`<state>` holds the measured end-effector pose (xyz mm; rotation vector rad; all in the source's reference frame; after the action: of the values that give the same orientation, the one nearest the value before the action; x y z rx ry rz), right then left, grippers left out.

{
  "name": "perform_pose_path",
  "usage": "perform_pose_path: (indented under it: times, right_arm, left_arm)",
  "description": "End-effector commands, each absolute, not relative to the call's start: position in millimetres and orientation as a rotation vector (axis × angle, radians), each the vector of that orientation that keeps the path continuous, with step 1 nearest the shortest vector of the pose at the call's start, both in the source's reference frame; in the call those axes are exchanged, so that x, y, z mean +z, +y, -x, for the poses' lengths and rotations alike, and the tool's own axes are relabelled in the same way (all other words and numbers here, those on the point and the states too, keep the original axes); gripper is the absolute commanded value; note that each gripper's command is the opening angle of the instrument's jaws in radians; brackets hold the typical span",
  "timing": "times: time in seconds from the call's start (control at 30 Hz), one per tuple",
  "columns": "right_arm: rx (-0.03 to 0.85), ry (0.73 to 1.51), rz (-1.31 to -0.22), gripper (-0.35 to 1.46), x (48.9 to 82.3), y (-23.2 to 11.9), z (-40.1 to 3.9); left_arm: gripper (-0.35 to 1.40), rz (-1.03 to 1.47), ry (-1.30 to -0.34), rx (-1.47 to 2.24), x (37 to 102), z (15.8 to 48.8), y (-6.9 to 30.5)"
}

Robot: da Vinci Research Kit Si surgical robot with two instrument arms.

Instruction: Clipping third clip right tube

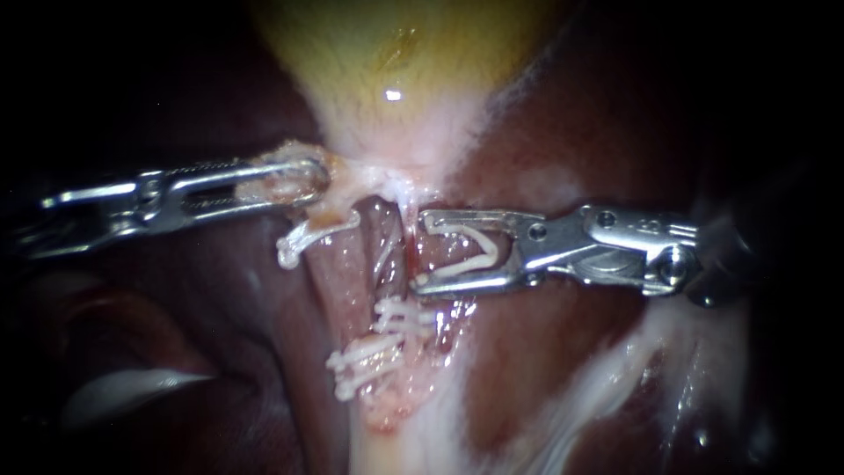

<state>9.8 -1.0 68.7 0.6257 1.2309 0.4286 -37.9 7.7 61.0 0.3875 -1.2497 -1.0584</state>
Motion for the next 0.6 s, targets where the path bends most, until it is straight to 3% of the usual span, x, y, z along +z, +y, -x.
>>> perform_pose_path:
  times: [0.03,0.33,0.6]
  right_arm:
    - [0.438,1.228,-0.628,0.50,68.9,-0.9,-10.1]
    - [0.478,1.228,-0.662,0.50,70.4,-1.2,-12.1]
    - [0.564,1.342,-0.772,0.50,71.0,-0.8,-12.8]
  left_arm:
    - [-0.35,-0.387,-1.250,-1.058,61.0,37.8,7.7]
    - [-0.35,-0.390,-1.251,-1.056,61.1,37.8,7.7]
    - [-0.35,-0.390,-1.251,-1.056,61.1,37.8,7.7]
